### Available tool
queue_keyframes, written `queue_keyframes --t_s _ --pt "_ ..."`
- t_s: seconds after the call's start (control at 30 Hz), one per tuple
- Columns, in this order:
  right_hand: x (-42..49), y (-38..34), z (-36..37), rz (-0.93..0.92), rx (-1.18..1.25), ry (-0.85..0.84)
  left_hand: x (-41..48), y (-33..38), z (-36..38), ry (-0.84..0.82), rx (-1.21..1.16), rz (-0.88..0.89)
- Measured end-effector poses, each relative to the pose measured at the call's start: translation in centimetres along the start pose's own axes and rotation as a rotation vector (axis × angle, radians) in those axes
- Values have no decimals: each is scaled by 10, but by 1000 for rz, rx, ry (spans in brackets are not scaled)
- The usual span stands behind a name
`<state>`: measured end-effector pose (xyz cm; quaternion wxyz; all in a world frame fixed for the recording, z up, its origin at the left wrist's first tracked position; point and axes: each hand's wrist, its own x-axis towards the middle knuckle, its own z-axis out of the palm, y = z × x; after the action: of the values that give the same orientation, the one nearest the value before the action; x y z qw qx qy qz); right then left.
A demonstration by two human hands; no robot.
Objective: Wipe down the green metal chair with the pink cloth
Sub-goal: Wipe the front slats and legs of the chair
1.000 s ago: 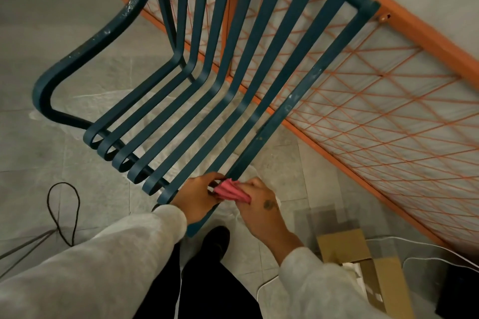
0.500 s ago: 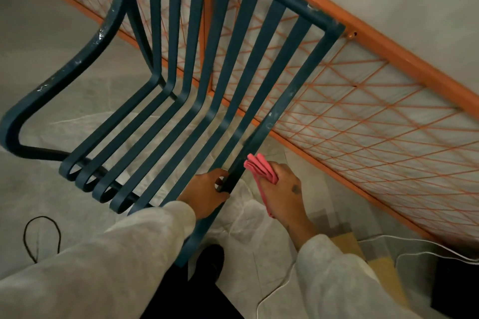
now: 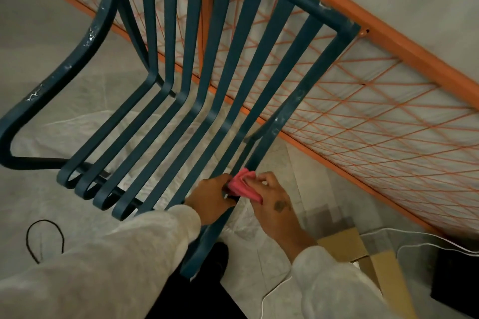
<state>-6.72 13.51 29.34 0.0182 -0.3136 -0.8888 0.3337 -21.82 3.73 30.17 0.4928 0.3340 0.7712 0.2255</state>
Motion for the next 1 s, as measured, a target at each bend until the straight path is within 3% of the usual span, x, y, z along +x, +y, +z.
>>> queue_keyframes --t_s 0.1,0.3,0.53,0.63,0.77,0.93,1.0 --pt "14 7 -18 -39 -71 -24 1 -1 -2 -13 -39 -6" --pt "45 3 -24 145 -78 160 -1 -1 -2 -33 -57 -44" --pt "6 -5 -15 8 -9 -132 1 0 -4 -48 -77 -32" --pt "24 4 -24 -15 -96 -24 2 0 -5 -65 -87 -55" --pt "43 1 -18 89 -154 104 2 0 -5 -67 -81 -58" --pt "9 -9 6 16 -64 -38 0 -2 -3 -51 -87 -48" --pt "-1 -8 3 127 123 -22 0 -2 -2 -52 -85 -39"
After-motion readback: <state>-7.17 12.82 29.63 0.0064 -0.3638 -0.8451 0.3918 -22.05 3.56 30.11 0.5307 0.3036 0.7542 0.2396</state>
